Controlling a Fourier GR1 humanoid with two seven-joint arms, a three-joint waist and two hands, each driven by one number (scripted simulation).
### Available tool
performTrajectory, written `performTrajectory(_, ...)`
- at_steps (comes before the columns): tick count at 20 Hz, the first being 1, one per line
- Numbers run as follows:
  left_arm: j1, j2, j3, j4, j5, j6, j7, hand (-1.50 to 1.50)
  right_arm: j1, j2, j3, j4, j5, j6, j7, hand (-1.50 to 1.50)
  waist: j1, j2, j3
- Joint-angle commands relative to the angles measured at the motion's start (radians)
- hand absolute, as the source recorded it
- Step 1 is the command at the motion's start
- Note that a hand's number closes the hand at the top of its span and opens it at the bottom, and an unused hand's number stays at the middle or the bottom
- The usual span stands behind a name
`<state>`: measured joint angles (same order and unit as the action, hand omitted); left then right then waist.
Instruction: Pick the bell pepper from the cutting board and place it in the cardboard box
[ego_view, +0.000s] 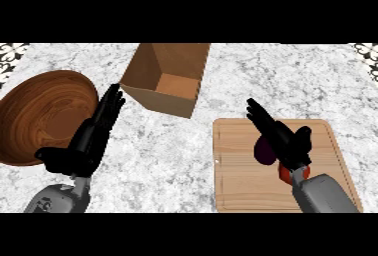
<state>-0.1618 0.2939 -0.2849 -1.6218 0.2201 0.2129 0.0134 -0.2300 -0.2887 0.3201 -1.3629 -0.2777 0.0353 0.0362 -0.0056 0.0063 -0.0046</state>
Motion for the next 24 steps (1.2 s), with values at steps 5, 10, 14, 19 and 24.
performTrajectory(5,0.113,0.241,0.185,0.157,-0.161,0.114,0.034,0.00,0.146,-0.055,-0.219,-0.093,0.003,-0.217,-0.094,-1.50,-0.037,-0.019,0.006)
performTrajectory(10,0.145,0.279,0.207,0.189,-0.165,0.115,0.076,0.00,0.271,-0.324,-0.063,-0.027,0.437,-0.302,-0.111,-1.50,-0.039,-0.011,0.001)
performTrajectory(14,0.148,0.287,0.223,0.229,-0.175,0.112,0.070,0.00,0.468,-0.126,-0.184,-0.127,0.178,-0.315,-0.450,-1.50,-0.048,-0.012,0.007)
performTrajectory(19,0.095,0.259,0.214,0.239,-0.206,0.105,0.099,0.00,0.566,-0.239,-0.278,-0.098,0.197,-0.217,-0.654,-1.50,-0.011,-0.007,0.005)
performTrajectory(24,0.122,0.259,0.220,0.270,-0.211,0.091,0.026,0.00,0.597,-0.445,-0.248,-0.186,0.395,-0.255,-0.407,-1.50,-0.007,-0.005,0.001)
